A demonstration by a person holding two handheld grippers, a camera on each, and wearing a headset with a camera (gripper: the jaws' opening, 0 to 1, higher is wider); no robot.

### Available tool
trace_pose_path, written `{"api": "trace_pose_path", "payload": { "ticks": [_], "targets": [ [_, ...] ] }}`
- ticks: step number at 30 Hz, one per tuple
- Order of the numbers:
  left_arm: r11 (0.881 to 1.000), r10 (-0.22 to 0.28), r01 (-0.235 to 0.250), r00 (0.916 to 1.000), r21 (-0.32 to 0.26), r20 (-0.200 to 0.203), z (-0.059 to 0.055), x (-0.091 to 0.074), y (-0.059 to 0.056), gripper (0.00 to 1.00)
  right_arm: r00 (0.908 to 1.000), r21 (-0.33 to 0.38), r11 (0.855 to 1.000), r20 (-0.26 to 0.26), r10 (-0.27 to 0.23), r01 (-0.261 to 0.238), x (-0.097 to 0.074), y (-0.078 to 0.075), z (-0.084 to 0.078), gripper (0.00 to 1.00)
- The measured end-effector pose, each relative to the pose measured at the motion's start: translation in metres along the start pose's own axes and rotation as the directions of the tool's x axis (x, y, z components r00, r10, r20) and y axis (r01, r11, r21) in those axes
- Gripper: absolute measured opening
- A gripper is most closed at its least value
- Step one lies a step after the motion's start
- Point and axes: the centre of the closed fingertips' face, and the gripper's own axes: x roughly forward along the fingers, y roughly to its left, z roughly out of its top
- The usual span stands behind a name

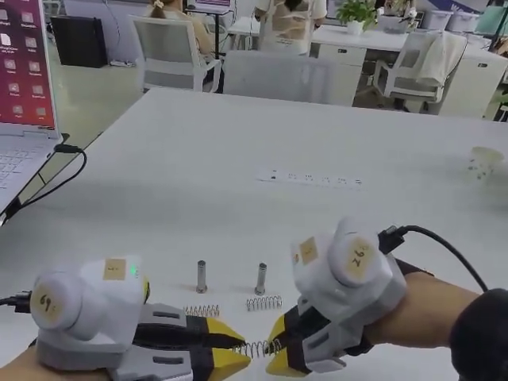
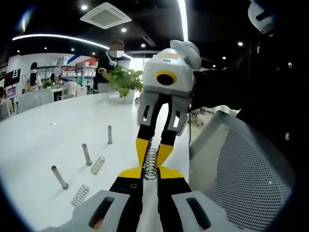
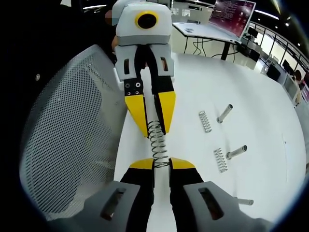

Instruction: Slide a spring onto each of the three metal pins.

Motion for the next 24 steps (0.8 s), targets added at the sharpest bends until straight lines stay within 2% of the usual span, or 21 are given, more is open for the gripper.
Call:
{"api": "trace_pose_path", "payload": {
  "ticks": [6, 11, 12, 15, 17, 24],
  "targets": [
    [1.000, 0.000, 0.000, 0.9999, 0.011, -0.012, -0.003, 0.001, 0.000, 0.02, 0.9995, 0.021, 1.000, 0.031, 0.001, -0.002, -0.008, 0.000, 0.009, 0.08],
    [0.999, -0.007, 0.009, 0.9992, 0.031, -0.040, -0.007, 0.004, -0.003, 0.02, 0.9956, 0.040, 0.999, 0.090, 0.025, -0.029, -0.014, 0.005, 0.028, 0.06],
    [0.999, -0.004, 0.006, 0.9990, 0.033, -0.045, -0.008, 0.003, -0.002, 0.02, 0.9962, 0.033, 0.999, 0.081, 0.032, -0.035, -0.014, 0.006, 0.030, 0.00],
    [1.000, -0.002, 0.003, 0.9993, 0.030, -0.038, -0.007, 0.002, -0.002, 0.02, 0.9971, 0.025, 0.999, 0.070, 0.028, -0.030, -0.015, 0.006, 0.034, 0.00],
    [1.000, -0.003, 0.004, 0.9993, 0.030, -0.038, -0.008, 0.002, -0.002, 0.02, 0.9977, 0.035, 0.999, 0.061, 0.030, -0.032, -0.012, 0.006, 0.034, 0.04],
    [0.999, 0.000, 0.002, 0.9992, 0.034, -0.040, -0.007, 0.001, -0.001, 0.02, 0.9990, 0.014, 1.000, 0.038, 0.023, -0.023, -0.013, 0.007, 0.035, 0.06]
  ]
}}
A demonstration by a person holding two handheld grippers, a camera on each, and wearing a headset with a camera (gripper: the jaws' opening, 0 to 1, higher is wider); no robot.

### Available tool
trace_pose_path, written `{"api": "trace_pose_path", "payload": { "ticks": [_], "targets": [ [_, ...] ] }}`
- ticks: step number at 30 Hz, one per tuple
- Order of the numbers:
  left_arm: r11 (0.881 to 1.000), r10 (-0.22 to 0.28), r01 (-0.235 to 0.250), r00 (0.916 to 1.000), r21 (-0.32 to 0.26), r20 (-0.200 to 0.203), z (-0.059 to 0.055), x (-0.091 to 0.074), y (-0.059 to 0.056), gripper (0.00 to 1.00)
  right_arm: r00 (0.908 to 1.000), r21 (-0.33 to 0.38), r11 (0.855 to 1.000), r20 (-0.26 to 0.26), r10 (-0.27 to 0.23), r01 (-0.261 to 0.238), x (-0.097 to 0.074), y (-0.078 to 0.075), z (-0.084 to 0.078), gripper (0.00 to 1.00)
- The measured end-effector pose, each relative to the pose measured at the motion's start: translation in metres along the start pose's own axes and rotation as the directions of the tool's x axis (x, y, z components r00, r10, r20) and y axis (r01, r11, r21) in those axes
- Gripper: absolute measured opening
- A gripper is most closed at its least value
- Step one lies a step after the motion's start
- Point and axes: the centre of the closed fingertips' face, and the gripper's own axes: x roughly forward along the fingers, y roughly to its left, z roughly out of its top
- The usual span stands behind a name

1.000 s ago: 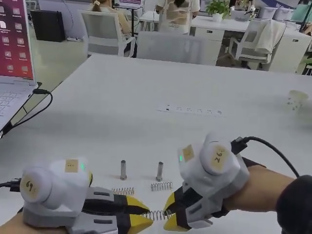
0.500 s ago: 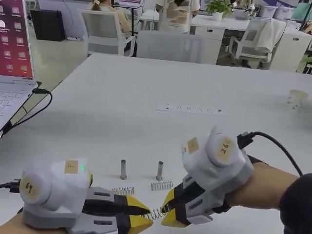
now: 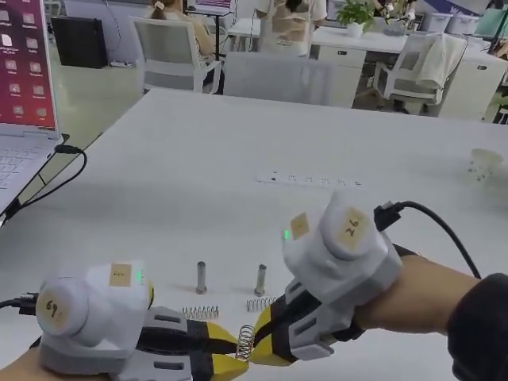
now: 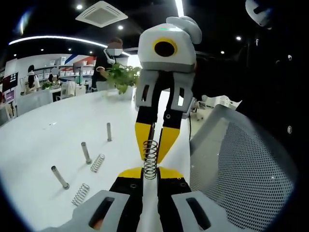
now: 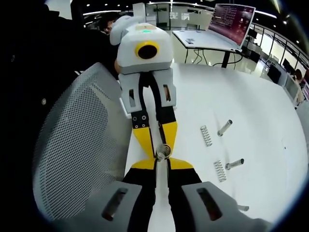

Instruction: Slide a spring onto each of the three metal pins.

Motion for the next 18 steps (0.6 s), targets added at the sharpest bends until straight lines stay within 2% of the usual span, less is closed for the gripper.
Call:
{"api": "trace_pose_path", "payload": {
  "ticks": [4, 8, 18],
  "targets": [
    [1.000, -0.004, 0.004, 1.0000, -0.001, -0.003, -0.0001, 0.0005, -0.0012, 0.02, 0.9999, -0.012, 1.000, -0.015, 0.001, -0.001, -0.0005, 0.0003, -0.0006, 0.07],
    [1.000, -0.013, 0.014, 0.9994, 0.017, -0.033, -0.0047, 0.0024, -0.0047, 0.02, 0.9996, -0.015, 1.000, -0.029, 0.007, -0.007, -0.0008, 0.0011, 0.0006, 0.11],
    [0.999, -0.023, 0.024, 0.9986, 0.026, -0.048, -0.0062, 0.0029, -0.0079, 0.02, 0.9962, -0.054, 0.998, -0.082, 0.030, -0.035, 0.0052, 0.0062, 0.0020, 0.11]
  ]
}}
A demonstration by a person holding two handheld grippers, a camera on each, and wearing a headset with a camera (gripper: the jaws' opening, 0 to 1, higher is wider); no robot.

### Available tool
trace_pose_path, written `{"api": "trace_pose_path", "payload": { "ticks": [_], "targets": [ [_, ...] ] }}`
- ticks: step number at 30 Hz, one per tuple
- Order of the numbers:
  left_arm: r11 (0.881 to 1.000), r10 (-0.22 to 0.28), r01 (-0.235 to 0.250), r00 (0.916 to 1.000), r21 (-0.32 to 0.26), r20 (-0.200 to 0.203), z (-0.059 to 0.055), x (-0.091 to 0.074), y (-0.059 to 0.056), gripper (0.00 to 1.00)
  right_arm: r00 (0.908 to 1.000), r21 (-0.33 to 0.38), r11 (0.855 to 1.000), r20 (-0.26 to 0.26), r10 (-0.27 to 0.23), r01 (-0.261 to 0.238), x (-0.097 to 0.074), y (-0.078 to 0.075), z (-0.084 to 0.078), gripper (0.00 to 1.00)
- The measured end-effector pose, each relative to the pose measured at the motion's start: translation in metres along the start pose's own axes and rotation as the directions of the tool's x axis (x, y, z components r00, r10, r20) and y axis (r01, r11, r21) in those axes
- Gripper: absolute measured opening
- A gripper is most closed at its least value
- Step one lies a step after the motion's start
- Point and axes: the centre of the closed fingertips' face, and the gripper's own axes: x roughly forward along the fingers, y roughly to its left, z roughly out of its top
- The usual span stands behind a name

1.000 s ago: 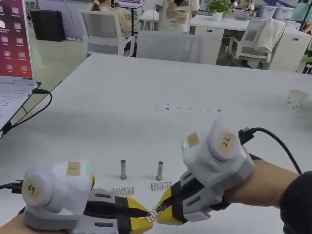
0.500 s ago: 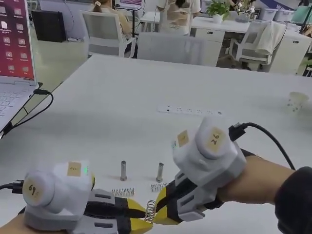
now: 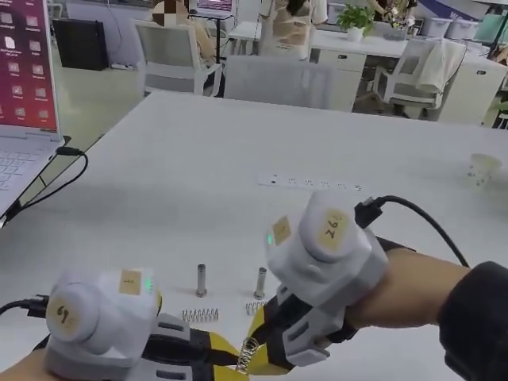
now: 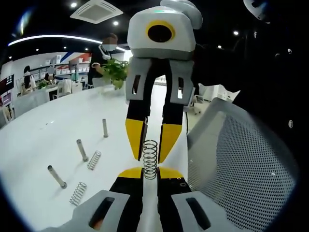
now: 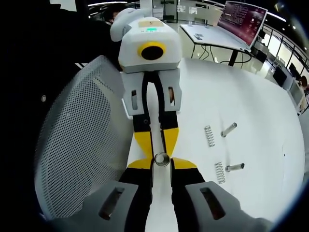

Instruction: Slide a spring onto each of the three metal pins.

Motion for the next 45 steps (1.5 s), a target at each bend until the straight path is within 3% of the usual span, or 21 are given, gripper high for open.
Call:
{"api": "trace_pose_path", "payload": {
  "ticks": [20, 43, 45],
  "targets": [
    [1.000, -0.004, 0.004, 0.9996, 0.014, -0.028, -0.0043, 0.0016, -0.0016, 0.02, 0.9967, -0.020, 0.999, -0.070, 0.040, -0.042, 0.0086, 0.0032, -0.0007, 0.09],
    [1.000, 0.013, -0.012, 0.9997, 0.008, -0.020, -0.0046, 0.0022, 0.0041, 0.03, 0.9962, -0.005, 1.000, -0.082, 0.030, -0.030, 0.0081, -0.0008, -0.0050, 0.08],
    [1.000, 0.011, -0.011, 0.9998, -0.003, -0.018, -0.0047, 0.0026, 0.0041, 0.06, 0.9964, -0.005, 1.000, -0.080, 0.028, -0.028, 0.0078, -0.0015, -0.0046, 0.08]
  ]
}}
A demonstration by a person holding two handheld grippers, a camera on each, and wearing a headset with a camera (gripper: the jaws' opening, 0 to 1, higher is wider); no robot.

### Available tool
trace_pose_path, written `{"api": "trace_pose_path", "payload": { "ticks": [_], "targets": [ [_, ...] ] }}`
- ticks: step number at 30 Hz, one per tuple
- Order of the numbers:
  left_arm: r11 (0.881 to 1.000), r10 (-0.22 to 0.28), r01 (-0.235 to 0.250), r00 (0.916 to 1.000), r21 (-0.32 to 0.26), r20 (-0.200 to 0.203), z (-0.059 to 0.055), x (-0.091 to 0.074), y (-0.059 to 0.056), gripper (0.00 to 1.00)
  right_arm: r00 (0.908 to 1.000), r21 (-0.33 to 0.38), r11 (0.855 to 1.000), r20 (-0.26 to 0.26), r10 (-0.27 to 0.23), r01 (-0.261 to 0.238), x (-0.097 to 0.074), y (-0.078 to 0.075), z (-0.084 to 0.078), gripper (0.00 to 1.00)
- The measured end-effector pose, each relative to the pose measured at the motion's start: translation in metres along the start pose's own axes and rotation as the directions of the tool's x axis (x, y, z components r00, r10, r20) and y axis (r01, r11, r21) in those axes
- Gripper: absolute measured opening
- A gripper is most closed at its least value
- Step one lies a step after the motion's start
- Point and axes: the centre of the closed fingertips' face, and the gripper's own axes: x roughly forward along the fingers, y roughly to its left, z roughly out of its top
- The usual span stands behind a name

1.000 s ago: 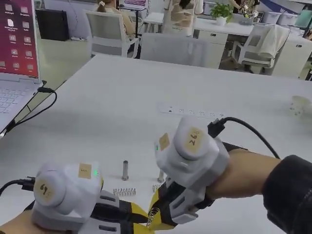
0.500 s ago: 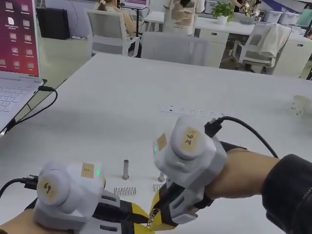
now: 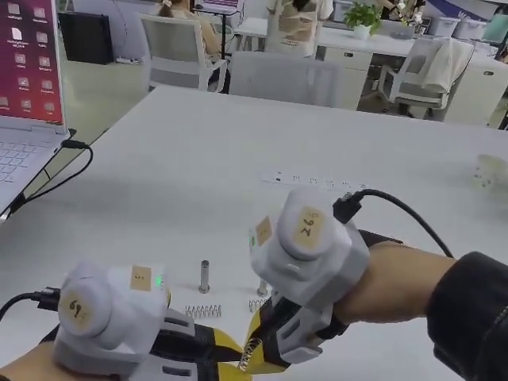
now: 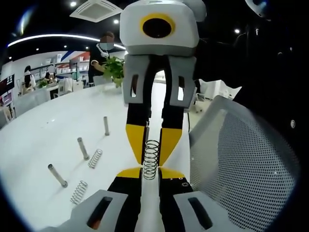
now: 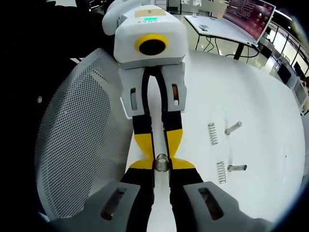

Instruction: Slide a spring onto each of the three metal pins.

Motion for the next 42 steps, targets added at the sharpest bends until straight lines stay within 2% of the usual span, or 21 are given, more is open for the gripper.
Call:
{"api": "trace_pose_path", "payload": {
  "ticks": [9, 16, 19, 23, 31, 42],
  "targets": [
    [0.999, 0.021, -0.021, 0.9997, -0.041, 0.010, 0.000, -0.001, 0.005, 0.23, 0.9997, 0.018, 1.000, 0.005, -0.023, 0.023, -0.007, -0.008, -0.004, 0.08],
    [0.994, 0.075, -0.073, 0.9970, -0.077, 0.021, -0.001, -0.003, 0.015, 0.43, 0.9986, 0.048, 0.998, 0.011, -0.051, 0.051, -0.017, -0.017, -0.012, 0.08],
    [0.992, 0.100, -0.098, 0.9949, -0.085, 0.017, -0.003, -0.005, 0.020, 0.49, 0.9981, 0.058, 0.997, 0.012, -0.061, 0.060, -0.020, -0.019, -0.014, 0.08],
    [0.989, 0.116, -0.114, 0.9931, -0.092, 0.018, -0.005, -0.008, 0.025, 0.53, 0.9973, 0.071, 0.995, 0.012, -0.072, 0.071, -0.024, -0.022, -0.018, 0.08],
    [0.976, 0.181, -0.174, 0.9826, -0.135, 0.042, -0.008, -0.023, 0.042, 0.60, 0.9951, 0.104, 0.990, 0.006, -0.099, 0.098, -0.037, -0.032, -0.030, 0.08],
    [0.957, 0.248, -0.235, 0.9671, -0.168, 0.059, -0.016, -0.038, 0.055, 0.69, 0.9885, 0.165, 0.975, -0.004, -0.151, 0.150, -0.062, -0.052, -0.051, 0.08]
  ]
}}
